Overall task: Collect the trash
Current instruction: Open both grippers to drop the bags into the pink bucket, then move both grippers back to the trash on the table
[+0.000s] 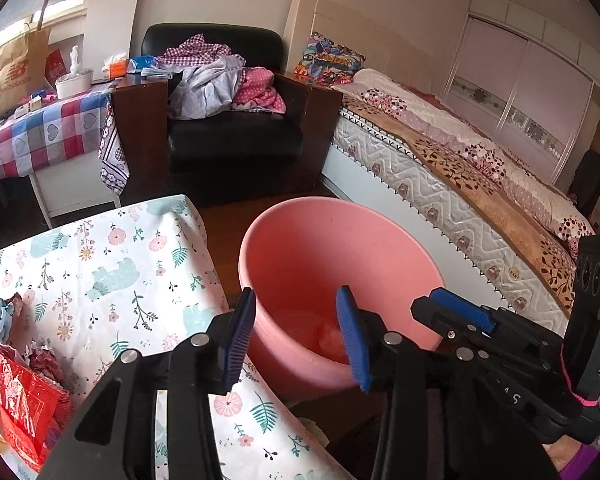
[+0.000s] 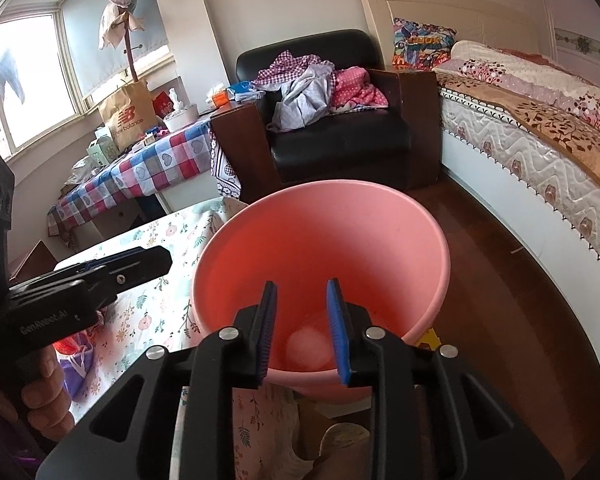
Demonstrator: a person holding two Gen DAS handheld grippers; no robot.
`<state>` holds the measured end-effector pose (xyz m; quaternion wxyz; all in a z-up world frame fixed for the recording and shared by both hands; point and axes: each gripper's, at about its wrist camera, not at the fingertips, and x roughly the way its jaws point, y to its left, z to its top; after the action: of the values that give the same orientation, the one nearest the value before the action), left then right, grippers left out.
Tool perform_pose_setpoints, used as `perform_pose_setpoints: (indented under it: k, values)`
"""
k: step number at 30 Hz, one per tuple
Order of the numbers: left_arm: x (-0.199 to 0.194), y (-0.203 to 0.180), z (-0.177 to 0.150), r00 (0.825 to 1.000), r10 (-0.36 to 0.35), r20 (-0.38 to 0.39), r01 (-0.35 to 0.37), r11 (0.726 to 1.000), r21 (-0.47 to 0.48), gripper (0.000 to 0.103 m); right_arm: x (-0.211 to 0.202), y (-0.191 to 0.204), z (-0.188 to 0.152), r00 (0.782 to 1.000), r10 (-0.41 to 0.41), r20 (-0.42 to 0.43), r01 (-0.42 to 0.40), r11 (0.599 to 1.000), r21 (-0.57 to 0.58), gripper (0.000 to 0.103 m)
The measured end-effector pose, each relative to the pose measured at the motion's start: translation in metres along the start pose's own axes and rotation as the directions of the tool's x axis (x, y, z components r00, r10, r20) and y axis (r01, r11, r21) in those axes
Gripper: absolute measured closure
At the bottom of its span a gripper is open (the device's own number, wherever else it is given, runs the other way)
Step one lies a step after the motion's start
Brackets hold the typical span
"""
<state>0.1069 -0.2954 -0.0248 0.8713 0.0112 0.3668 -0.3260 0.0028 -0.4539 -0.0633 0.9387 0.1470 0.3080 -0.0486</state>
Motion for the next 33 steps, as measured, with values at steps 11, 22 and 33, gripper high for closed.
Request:
perform_pose_setpoints:
  k: [11, 22, 33]
  values:
    - [-0.029, -0.003, 0.000, 0.999, -0.015, 0.038, 0.015, 1.000, -0.002, 0.060, -0.019, 0.004, -0.002, 1.000, -0.006, 0.028, 0.006, 1.000, 0.002, 0.069]
    - [-0.060, 0.000, -0.007, 0.998, -0.027, 0.060, 0.028, 1.000, -0.010, 0.056, -0.041, 0.021, -0.011, 0.999, 0.000, 0.050, 0.001, 1.000, -0.002, 0.061]
    - [-0.085, 0.007, -0.017, 0.996, -0.036, 0.078, 0.038, 0.999, -0.021, 0.055, -0.053, 0.034, -0.014, 0.999, 0.005, 0.054, -0.003, 1.000, -0.023, 0.061]
